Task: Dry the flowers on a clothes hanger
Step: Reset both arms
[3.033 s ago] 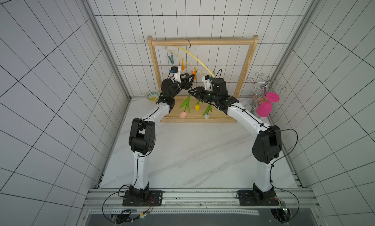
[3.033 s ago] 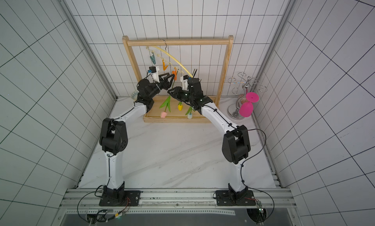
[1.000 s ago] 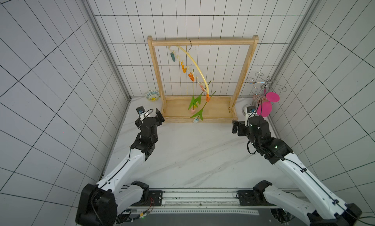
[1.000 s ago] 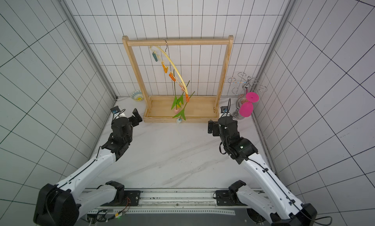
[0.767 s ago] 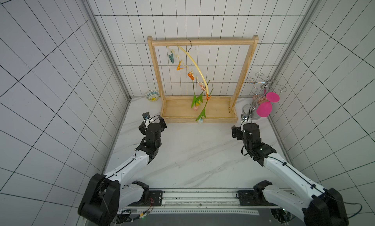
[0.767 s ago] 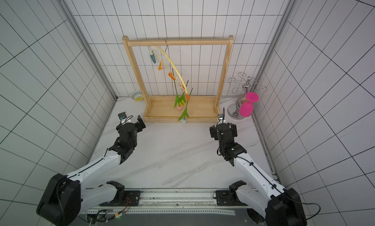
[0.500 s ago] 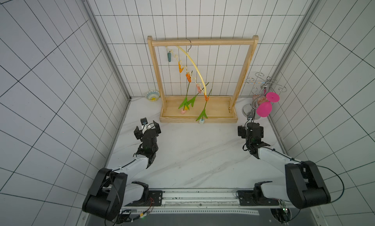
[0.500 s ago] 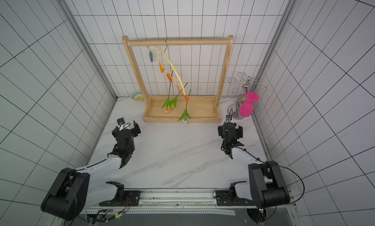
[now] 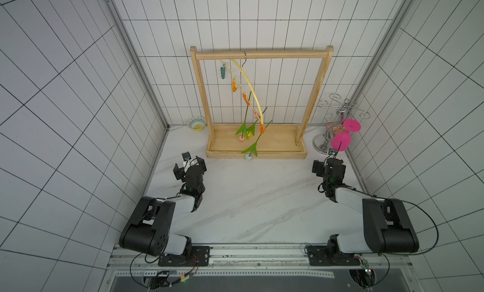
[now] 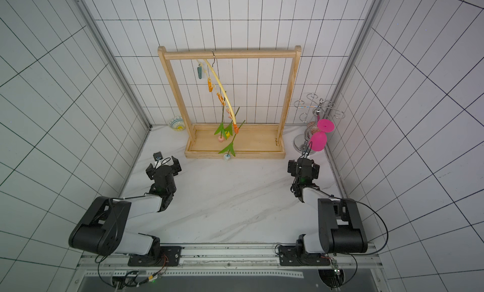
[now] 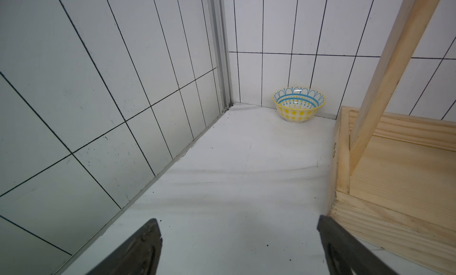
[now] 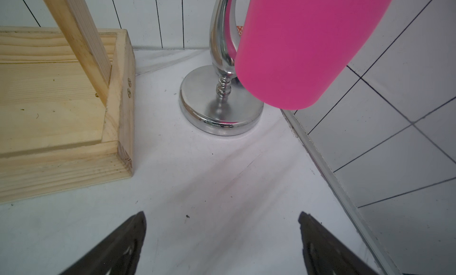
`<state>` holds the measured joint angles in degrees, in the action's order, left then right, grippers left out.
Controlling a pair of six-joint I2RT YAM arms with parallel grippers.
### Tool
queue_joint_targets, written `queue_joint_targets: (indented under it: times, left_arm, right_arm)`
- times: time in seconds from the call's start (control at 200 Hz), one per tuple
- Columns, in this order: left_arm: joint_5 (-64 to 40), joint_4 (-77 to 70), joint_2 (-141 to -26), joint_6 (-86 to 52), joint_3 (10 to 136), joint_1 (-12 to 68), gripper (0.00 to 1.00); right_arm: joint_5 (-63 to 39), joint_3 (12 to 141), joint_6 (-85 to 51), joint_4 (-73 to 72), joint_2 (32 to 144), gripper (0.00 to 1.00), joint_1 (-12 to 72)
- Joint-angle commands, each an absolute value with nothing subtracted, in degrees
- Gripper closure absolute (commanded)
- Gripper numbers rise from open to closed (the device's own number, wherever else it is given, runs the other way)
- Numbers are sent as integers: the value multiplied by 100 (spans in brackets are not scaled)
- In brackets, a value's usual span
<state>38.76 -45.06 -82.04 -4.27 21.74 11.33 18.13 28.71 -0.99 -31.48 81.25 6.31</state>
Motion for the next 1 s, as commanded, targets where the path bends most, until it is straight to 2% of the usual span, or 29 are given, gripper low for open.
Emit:
queue_joint_targets:
  times: [0.0, 0.08, 0.155, 0.215, 0.265, 0.32, 0.4, 0.475, 0.6, 0.835, 0.994]
  left_arm:
    - [3917, -5220, -8117, -376, 1901, 1082, 1]
    - [3133, -6025, -8226, 188, 1640, 1110, 1]
    - [3173, -5028, -7966, 820, 2180, 1749, 1]
    - [3396, -3440, -7743, -5, 3015, 2030, 1]
    - [2775, -2356, -7622, -692, 3641, 1996, 1]
    - [1712, -1961, -7684, -1372, 4102, 1797, 1]
    - [184, -2230, -7984, -2049, 4508, 1481, 1]
    - [-166, -2859, -8525, -2319, 4893, 1425, 1]
    - [-752, -2655, -9363, -2429, 5994, 1424, 1]
    - [-1027, -3081, -10656, -2839, 6922, 1502, 1]
    - [-1090, -3486, -11015, -2901, 7094, 1673, 1]
  right_arm:
    - [1818, 2753, -237, -3322, 8030, 1, 562]
    - [1734, 2598, -307, -3390, 7817, 1, 562]
    - [1577, 2600, -333, -3083, 7465, 1, 600]
    - [1492, 2742, -394, -2641, 7155, 1, 674]
    - [1507, 2884, -411, -2280, 6933, 1, 798]
    - [1610, 3090, -863, -1816, 6745, 1, 894]
    - [1261, 3467, -1424, -1026, 6637, 1, 895]
    - [797, 3700, -1363, -666, 6662, 1, 942]
    - [738, 3669, -1353, -709, 6564, 1, 1017]
    - [610, 3699, -1466, -716, 6426, 1, 1037]
    - [532, 3753, -1485, -704, 6524, 1, 1046]
